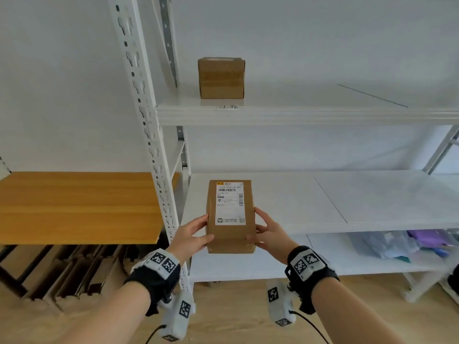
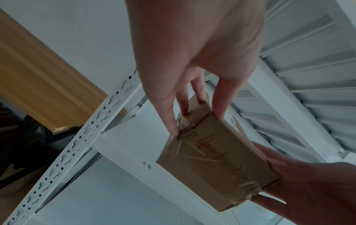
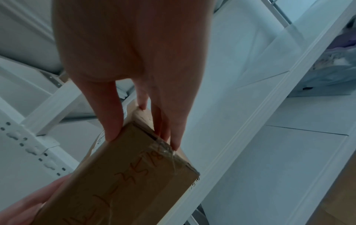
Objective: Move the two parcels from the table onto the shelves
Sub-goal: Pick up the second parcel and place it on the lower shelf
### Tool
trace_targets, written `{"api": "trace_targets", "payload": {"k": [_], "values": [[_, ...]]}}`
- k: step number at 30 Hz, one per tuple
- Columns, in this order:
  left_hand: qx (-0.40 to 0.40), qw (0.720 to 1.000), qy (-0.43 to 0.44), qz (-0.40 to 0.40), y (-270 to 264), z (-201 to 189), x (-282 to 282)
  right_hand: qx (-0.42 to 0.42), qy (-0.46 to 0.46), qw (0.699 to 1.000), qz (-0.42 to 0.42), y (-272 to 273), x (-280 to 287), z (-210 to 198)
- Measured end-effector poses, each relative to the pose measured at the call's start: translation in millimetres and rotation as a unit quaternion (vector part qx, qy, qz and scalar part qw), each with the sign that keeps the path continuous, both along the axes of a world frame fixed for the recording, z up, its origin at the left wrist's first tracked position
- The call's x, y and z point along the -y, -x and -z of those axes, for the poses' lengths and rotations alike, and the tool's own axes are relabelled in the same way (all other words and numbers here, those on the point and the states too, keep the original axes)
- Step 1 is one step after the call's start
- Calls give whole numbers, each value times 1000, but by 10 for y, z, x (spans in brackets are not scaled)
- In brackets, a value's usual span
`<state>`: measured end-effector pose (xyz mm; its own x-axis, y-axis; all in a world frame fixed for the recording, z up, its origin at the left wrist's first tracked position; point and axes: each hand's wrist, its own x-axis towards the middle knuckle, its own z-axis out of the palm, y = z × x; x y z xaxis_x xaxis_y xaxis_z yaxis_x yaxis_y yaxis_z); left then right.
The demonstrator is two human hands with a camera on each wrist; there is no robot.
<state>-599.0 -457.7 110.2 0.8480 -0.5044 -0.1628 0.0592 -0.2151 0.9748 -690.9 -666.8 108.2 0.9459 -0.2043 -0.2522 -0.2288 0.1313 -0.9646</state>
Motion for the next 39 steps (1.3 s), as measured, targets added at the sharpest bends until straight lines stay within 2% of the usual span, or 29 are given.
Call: {"api": "trace_targets", "payload": {"k": [6, 13, 25, 31, 39], "values": [[-11, 1000, -10, -10, -383, 194, 355, -18, -7, 1000, -6, -434, 385, 216], [-36, 999, -13, -18, -1184, 457, 778, -33, -23, 999, -15, -1222, 805, 427], [-74, 995, -62, -29, -2443, 881, 1279, -126, -43, 991, -7, -2506, 1222, 835], [-103, 991, -71, -36, -2787, 1050, 1409, -158, -51, 986, 2, -2907, 1292, 1005], [-130, 988, -67, -40, -2946, 1182, 1442, -168, -47, 985, 1, -3082, 1317, 1096]]}}
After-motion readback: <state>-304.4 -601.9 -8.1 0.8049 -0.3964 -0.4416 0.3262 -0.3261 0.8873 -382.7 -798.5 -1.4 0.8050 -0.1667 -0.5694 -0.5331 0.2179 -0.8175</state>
